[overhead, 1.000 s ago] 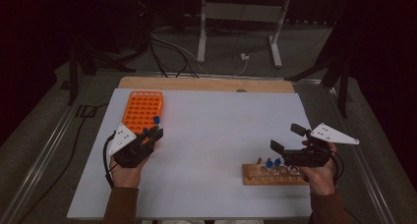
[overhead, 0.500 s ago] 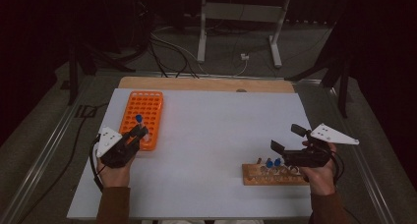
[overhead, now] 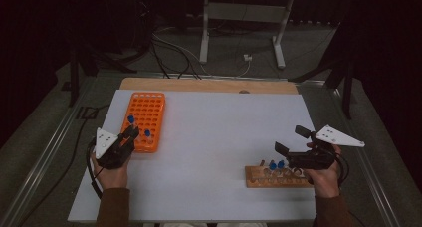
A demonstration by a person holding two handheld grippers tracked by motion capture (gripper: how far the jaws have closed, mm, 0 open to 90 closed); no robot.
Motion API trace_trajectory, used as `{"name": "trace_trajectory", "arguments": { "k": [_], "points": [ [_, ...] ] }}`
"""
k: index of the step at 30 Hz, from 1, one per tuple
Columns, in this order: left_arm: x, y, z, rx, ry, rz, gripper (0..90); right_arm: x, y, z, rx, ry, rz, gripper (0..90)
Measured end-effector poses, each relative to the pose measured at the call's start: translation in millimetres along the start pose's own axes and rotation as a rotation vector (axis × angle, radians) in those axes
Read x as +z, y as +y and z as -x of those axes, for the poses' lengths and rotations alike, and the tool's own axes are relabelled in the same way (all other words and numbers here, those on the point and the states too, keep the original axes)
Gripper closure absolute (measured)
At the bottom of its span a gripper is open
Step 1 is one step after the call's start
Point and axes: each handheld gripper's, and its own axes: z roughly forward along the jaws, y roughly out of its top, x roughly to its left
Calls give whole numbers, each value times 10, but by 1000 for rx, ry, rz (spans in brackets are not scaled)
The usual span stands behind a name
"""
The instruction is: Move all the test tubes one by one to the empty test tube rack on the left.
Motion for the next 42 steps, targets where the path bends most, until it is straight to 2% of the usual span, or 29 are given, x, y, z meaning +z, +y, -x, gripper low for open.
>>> {"name": "trace_trajectory", "arguments": {
  "k": [13, 18, 22, 24, 33, 36, 42],
  "points": [
    [165, -152, -49, -44, -9, -35, 781, 10, -12, 5, 6, 4, -4, 2],
    [206, -200, -27, -27, -32, -69, 781, 11, -12, -1, 4, 6, -5, 2],
    [247, -286, -13, -2, -30, -136, 781, -6, -9, 4, 6, 6, 1, 2],
    [258, -311, -5, 24, -27, -163, 782, -17, -8, 6, 6, 5, 2, 2],
    [252, -329, 10, 48, -23, -209, 785, -16, -11, -7, 3, 9, -1, 2],
    [272, -339, 41, 74, -10, -238, 786, -18, -10, -7, 2, 10, 0, 2],
    [287, -346, 52, 80, -3, -257, 787, -26, -12, 0, 4, 11, -1, 2]
  ]
}}
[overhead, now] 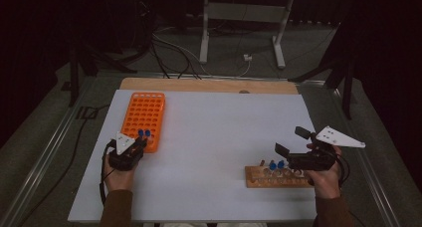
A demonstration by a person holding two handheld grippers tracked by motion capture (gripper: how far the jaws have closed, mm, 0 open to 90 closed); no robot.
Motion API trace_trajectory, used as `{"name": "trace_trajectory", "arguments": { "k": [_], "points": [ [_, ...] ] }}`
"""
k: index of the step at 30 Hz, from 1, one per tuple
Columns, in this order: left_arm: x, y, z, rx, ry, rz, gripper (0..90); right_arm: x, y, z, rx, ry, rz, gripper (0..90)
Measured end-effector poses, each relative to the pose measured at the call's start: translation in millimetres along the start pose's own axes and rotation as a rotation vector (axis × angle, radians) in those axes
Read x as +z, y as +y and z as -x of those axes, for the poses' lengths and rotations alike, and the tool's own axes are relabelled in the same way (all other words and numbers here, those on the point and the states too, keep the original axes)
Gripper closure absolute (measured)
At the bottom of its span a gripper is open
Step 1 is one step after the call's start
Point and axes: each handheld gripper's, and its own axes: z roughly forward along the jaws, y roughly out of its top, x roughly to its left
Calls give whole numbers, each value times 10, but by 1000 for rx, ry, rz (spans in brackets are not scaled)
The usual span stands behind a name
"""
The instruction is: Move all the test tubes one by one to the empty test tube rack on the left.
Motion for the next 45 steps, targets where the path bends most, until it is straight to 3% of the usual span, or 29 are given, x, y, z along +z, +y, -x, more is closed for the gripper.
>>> {"name": "trace_trajectory", "arguments": {
  "k": [9, 13, 17, 21, 26, 34, 40, 45],
  "points": [
    [-10, -3, -8, -13, 2, 0, 772, -8, 0, -3, -2, 3, -2, 2],
    [-22, -2, -11, -11, 12, 7, 668, -6, -5, 6, -4, 3, -3, 2],
    [-92, 13, -42, -45, 9, 32, 576, -9, -8, 9, -6, 4, -6, 2],
    [-220, 50, -92, -98, -42, 102, 529, -20, -15, 13, -8, 2, -10, 2],
    [-349, 122, -135, -167, -126, 172, 397, -35, -34, 32, -7, 3, -16, 2],
    [-476, 237, -72, -151, -159, 201, 171, -53, -60, 48, -2, 0, -29, 2],
    [-511, 285, -38, -138, -189, 196, 96, -52, -52, 44, -20, -3, -50, 18],
    [-504, 291, -25, -140, -181, 185, 8, -94, -48, 50, -41, -15, -60, 52]
  ]
}}
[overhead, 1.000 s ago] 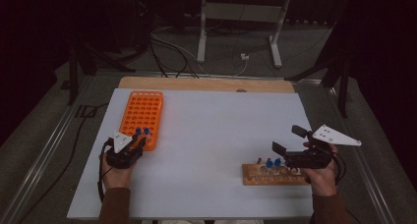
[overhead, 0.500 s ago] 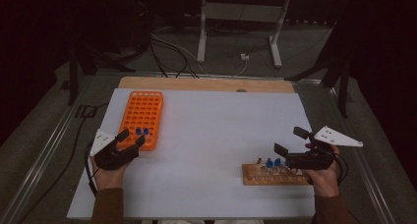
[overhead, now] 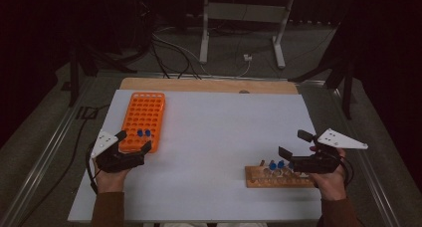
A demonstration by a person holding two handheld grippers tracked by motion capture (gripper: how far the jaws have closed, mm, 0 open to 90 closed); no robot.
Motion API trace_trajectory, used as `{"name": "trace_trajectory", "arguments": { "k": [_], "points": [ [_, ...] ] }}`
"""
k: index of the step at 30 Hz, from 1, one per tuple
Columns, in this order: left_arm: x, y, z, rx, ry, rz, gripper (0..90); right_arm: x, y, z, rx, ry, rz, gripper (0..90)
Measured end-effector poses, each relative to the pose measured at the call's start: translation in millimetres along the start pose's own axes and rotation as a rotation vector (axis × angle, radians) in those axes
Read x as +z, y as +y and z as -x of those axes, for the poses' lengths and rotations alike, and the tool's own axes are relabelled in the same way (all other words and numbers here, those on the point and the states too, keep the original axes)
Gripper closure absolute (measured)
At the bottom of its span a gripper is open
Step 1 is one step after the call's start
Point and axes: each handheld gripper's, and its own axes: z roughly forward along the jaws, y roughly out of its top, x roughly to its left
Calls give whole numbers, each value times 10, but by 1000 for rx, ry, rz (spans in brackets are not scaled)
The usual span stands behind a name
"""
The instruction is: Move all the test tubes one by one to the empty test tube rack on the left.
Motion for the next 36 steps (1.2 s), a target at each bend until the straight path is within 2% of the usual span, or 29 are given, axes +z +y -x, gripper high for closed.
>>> {"name": "trace_trajectory", "arguments": {
  "k": [3, 8, 12, 16, 20, 23, 32, 36],
  "points": [
    [9, 5, 4, -2, -9, -3, 8, -56, -27, 32, -5, -5, -2, 70],
    [5, 16, 20, -2, -13, 4, 8, -153, -106, 88, -15, -16, -30, 167],
    [10, 22, 27, 1, -15, -1, 8, -237, -177, 130, -9, -16, -40, 289],
    [21, 18, 38, -2, -17, -6, 8, -292, -259, 144, 0, 35, -49, 429],
    [29, 18, 38, -3, -24, -15, 8, -289, -347, 115, -20, 54, -80, 526],
    [38, 11, 38, -1, -25, -22, 8, -263, -413, 94, -22, 60, -102, 556],
    [46, 0, 33, -4, -25, -29, 8, -216, -601, 93, 2, 69, -141, 704],
    [55, -5, 38, -3, -22, -35, 8, -180, -653, 82, 4, 76, -164, 724]
  ]
}}
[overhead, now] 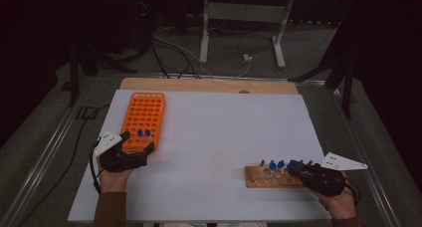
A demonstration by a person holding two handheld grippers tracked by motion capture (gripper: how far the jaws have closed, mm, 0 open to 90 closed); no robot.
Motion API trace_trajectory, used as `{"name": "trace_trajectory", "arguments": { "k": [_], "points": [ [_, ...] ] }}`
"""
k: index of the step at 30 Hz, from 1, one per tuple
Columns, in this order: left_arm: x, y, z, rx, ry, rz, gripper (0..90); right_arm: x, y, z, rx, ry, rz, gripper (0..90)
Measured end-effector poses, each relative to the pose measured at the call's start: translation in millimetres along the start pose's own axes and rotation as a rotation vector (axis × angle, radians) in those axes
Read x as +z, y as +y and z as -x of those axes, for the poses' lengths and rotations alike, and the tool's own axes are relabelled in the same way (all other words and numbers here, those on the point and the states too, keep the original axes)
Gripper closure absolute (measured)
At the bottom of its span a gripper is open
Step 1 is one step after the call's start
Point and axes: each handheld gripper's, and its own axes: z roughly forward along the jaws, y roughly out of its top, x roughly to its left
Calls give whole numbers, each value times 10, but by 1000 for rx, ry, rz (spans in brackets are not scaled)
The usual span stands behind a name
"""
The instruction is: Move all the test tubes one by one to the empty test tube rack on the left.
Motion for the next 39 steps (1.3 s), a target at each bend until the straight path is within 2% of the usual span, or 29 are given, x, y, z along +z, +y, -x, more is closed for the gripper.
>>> {"name": "trace_trajectory", "arguments": {
  "k": [3, 7, 16, 27, 39],
  "points": [
    [-9, 4, 0, 0, 3, 7, 8, 51, -18, -11, -2, 6, -9, 750],
    [-17, 5, -12, -2, 4, 8, 8, 80, -16, -52, -32, -9, -22, 756],
    [-19, 11, -2, -3, 1, 11, 8, 78, -15, -62, -38, -17, -23, 769],
    [-12, 14, 9, 7, -1, 9, 9, -74, 127, -67, -36, -24, 26, 771],
    [9, 14, 30, 20, -13, 0, 8, -211, 340, -103, -76, -23, 46, 771]
  ]
}}
